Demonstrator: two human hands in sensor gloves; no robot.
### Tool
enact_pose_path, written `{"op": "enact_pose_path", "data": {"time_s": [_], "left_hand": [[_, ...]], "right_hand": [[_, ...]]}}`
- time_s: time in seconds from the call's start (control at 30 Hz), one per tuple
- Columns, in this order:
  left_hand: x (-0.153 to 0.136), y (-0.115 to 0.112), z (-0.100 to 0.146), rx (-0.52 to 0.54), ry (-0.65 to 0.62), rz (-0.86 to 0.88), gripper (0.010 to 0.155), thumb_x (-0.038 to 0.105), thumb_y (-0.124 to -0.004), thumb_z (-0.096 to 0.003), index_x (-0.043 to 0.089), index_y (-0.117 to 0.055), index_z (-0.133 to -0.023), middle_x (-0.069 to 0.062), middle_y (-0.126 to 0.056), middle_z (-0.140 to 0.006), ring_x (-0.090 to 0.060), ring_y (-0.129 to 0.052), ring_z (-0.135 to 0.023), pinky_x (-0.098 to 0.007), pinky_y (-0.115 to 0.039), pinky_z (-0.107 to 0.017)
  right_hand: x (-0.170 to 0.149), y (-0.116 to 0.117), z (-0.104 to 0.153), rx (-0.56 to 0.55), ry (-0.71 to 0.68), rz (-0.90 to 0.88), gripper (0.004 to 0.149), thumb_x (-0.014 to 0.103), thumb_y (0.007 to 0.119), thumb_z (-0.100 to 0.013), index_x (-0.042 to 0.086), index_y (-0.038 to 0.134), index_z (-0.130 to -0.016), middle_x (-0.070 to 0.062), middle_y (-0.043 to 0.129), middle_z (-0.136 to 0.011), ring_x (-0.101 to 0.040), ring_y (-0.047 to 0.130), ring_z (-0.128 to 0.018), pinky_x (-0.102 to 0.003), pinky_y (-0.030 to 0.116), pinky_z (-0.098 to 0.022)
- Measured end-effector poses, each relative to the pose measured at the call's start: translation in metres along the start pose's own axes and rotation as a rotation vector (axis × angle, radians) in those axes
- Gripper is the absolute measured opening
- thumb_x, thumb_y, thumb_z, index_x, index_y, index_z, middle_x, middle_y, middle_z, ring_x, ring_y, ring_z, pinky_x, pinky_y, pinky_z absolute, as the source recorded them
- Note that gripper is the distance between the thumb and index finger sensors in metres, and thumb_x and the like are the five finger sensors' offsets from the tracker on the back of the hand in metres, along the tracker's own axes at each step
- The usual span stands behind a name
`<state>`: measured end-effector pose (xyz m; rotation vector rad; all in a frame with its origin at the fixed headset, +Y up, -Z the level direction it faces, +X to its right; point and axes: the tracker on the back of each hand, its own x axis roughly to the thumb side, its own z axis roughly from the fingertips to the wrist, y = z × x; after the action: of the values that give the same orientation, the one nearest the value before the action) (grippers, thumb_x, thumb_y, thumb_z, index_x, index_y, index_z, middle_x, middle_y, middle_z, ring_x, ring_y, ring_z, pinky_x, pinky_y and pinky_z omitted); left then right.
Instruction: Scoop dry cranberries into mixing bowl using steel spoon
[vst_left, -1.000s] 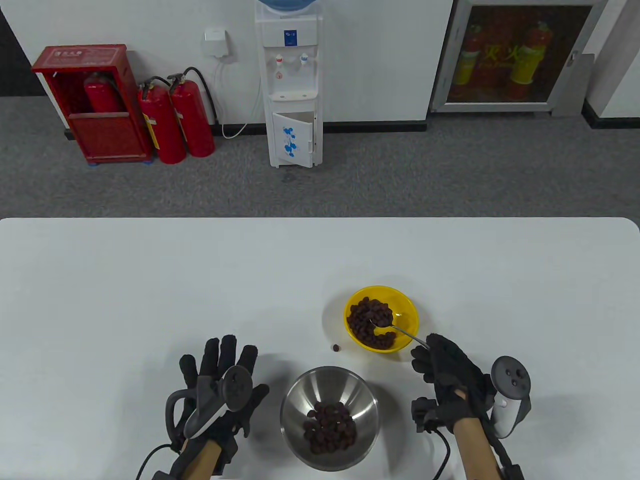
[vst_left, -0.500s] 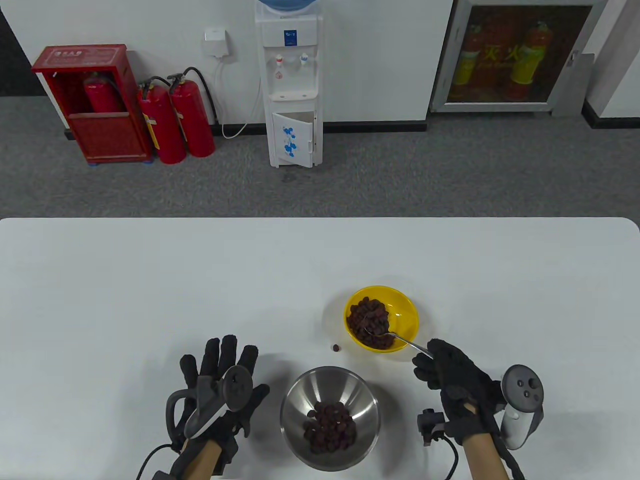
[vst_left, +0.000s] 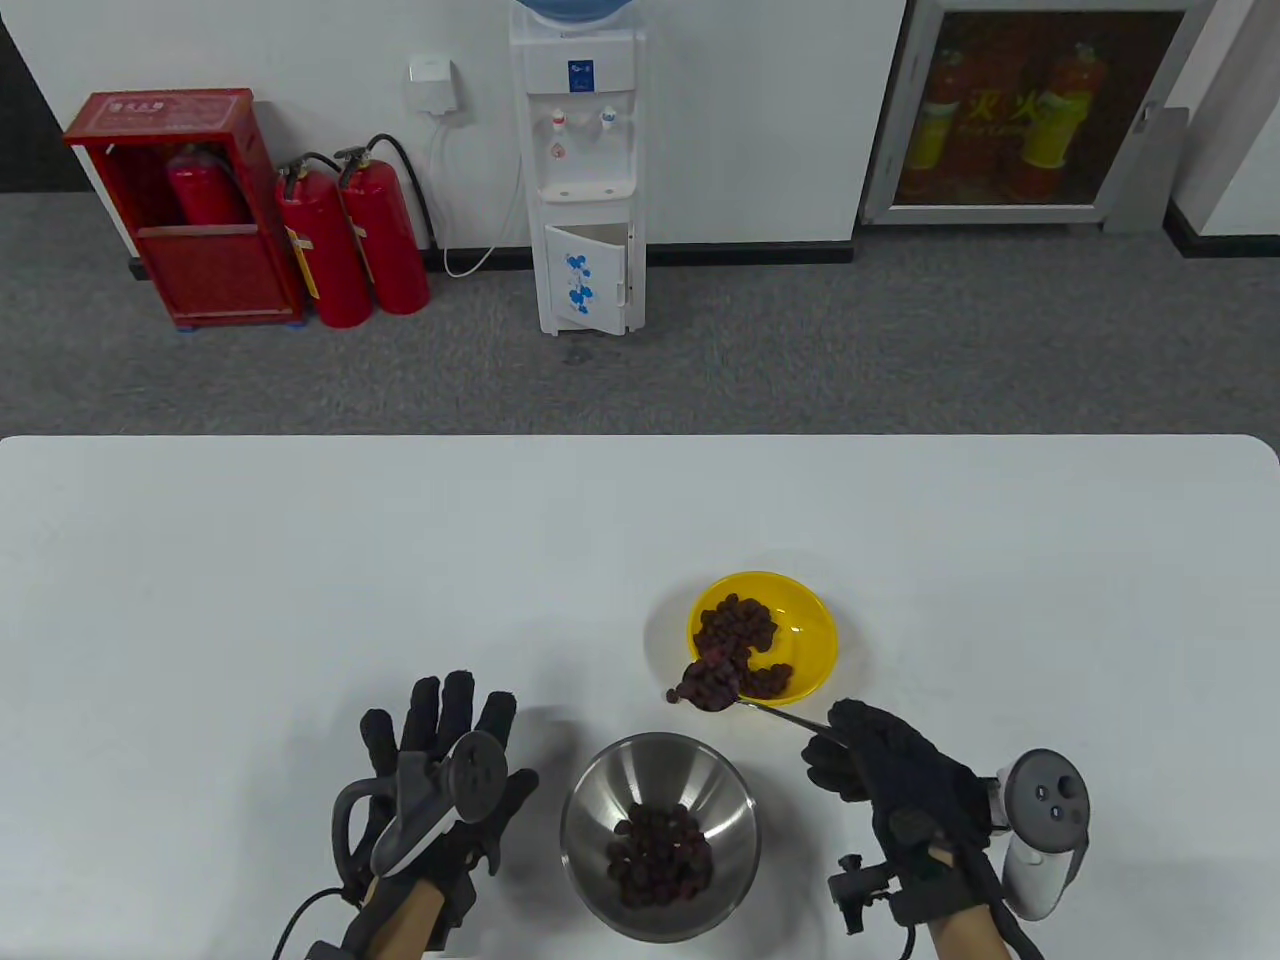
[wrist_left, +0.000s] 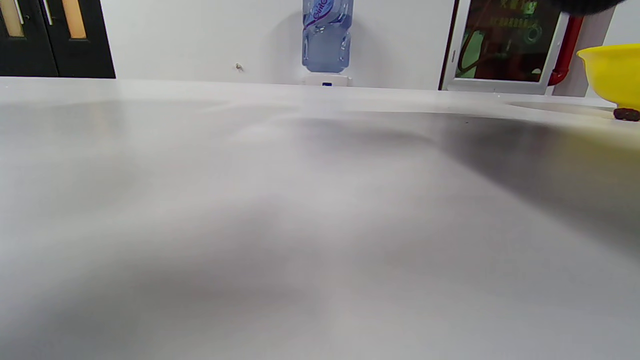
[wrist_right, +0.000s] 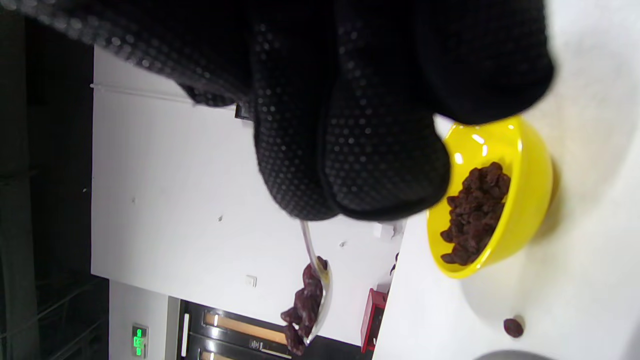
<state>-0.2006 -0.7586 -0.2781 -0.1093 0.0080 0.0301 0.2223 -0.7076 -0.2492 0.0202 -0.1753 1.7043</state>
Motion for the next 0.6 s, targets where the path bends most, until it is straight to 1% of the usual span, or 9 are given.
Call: {"op": "enact_pose_path", "data": {"time_s": [0.27,0.5,0.6], "left_hand": [[0.0005,-0.0001,-0.0004,0.0,-0.001,-0.001,0.078,0.075,-0.057,-0.0398,0.052,-0.024,-0.106,0.009,-0.008,-0.122,-0.028,-0.009,-0.117,-0.07,-0.005,-0.071],[0.0007,-0.0003,-0.0005,-0.002,-0.001,-0.003,0.078,0.075,-0.057,-0.0399,0.052,-0.024,-0.106,0.008,-0.008,-0.122,-0.028,-0.009,-0.117,-0.071,-0.005,-0.071],[0.0008,-0.0003,-0.0005,-0.001,-0.001,-0.003,0.078,0.075,-0.057,-0.0399,0.052,-0.024,-0.106,0.008,-0.008,-0.122,-0.028,-0.009,-0.117,-0.07,-0.005,-0.071]], "right_hand": [[0.0013,0.0063,0.003,0.048,-0.01,0.004,0.043,0.034,0.08,-0.047,0.005,0.089,-0.077,0.001,0.105,-0.06,-0.023,0.109,-0.045,-0.043,0.086,-0.033],[0.0033,0.0084,0.0031,0.099,-0.055,0.06,0.042,0.033,0.08,-0.047,0.009,0.088,-0.08,0.0,0.103,-0.064,-0.025,0.106,-0.049,-0.045,0.083,-0.036],[0.0043,0.01,0.0029,0.118,-0.084,0.128,0.041,0.033,0.079,-0.047,0.013,0.087,-0.082,0.0,0.101,-0.068,-0.025,0.105,-0.053,-0.045,0.082,-0.038]]}}
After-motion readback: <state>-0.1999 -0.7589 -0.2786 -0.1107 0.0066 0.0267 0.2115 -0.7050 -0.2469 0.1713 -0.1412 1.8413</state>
